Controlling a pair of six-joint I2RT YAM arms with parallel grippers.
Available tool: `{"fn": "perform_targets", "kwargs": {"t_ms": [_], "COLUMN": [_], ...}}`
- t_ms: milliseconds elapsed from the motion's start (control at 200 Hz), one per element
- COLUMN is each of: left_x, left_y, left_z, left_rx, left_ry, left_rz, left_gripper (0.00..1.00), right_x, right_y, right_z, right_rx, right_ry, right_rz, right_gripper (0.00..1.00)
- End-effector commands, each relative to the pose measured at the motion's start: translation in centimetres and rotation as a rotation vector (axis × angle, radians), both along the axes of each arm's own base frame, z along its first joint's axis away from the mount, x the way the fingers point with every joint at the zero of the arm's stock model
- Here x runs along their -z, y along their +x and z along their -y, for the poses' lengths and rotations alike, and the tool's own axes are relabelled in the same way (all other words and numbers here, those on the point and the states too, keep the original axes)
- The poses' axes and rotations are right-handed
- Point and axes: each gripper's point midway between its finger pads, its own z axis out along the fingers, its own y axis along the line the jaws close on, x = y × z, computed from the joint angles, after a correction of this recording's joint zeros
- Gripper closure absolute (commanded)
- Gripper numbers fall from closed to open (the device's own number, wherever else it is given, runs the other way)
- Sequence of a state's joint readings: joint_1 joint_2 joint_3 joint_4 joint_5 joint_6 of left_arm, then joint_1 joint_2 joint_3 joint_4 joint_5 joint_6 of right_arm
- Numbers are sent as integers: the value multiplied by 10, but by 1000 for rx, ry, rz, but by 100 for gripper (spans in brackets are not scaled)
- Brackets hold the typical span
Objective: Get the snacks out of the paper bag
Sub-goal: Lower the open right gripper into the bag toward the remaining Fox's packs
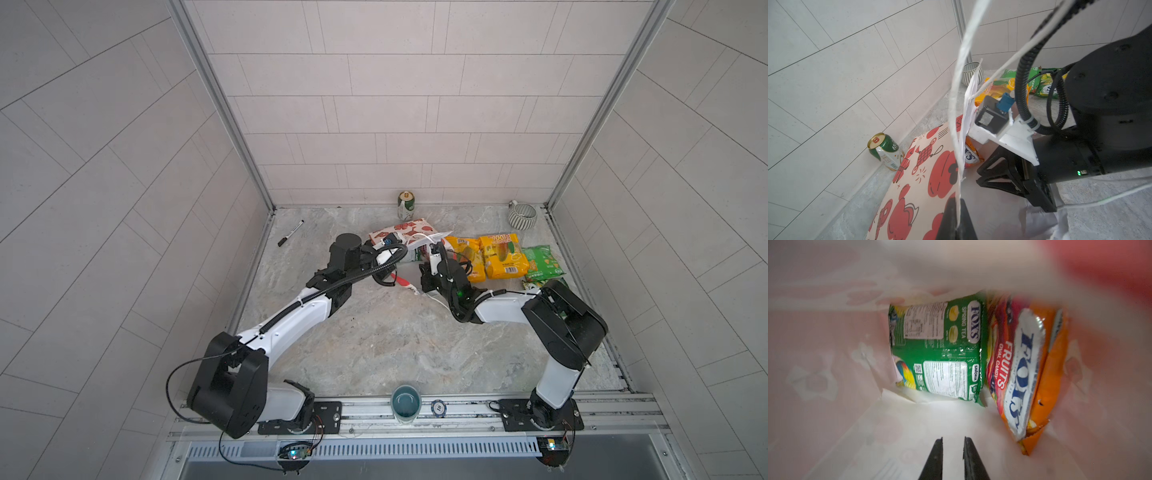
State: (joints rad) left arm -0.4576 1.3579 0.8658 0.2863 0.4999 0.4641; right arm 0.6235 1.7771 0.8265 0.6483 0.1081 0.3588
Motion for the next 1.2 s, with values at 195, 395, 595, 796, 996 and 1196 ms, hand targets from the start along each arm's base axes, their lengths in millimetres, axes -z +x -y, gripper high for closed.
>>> {"fn": "perform_targets", "kwargs": {"t_ms": [195,395,595,796,996,1196], "left_x": [-6,-4,-6,-6,-16,-22], "left_y": [-8,-9,-11,-14,-7,10], "left_z": [14,18,19,24,22,13], "left_rx": [102,121,131,160,108,-9], "left_ry": [-9,-20,-28,-44,-69,-111], "left_rz": [44,38,42,40,37,54], "left_gripper": [100,100,100,100,100,100], "right_x": [-26,-19,1,10,1,9], "right_y": [30,35,43,57,41,24], "right_z": [-5,-22,-21,-29,-35,-43], "right_rx": [59,12,61,80,44,-25], "right_ry": [103,201,240,268,270,232], "right_rz": [72,67,47,44,106,-15], "right_gripper": [57,53,50,42,40,43]}}
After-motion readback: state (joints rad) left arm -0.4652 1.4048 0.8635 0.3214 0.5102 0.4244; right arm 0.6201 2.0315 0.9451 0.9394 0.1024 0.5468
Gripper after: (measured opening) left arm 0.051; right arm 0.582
